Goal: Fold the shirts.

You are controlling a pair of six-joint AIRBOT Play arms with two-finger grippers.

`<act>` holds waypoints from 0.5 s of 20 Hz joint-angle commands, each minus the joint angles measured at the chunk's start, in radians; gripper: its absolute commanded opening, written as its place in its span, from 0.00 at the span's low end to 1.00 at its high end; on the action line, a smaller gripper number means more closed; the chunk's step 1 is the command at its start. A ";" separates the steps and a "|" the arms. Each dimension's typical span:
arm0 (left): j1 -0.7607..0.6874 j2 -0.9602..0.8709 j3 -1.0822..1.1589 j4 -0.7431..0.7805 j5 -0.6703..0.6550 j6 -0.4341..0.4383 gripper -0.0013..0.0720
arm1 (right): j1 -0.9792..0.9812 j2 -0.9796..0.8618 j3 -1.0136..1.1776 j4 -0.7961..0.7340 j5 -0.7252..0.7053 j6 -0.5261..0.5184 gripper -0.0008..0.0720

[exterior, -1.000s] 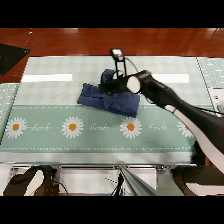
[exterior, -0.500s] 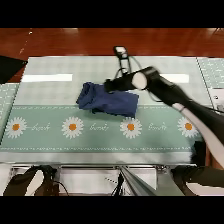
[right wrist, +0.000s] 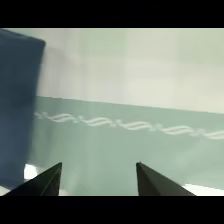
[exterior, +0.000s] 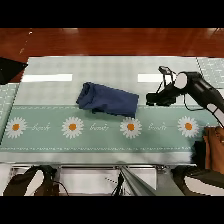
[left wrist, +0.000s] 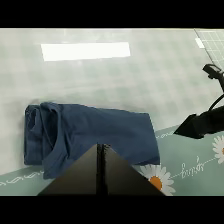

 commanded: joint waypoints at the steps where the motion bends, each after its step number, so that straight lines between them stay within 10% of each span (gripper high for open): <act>1: 0.001 -0.002 0.000 0.002 -0.002 -0.008 0.04 | -0.050 0.006 -0.148 0.375 -0.240 -0.101 0.77; 10: 0.001 -0.004 0.000 0.002 -0.003 -0.027 0.04 | 0.080 -0.144 -0.155 0.747 -0.363 -0.312 0.65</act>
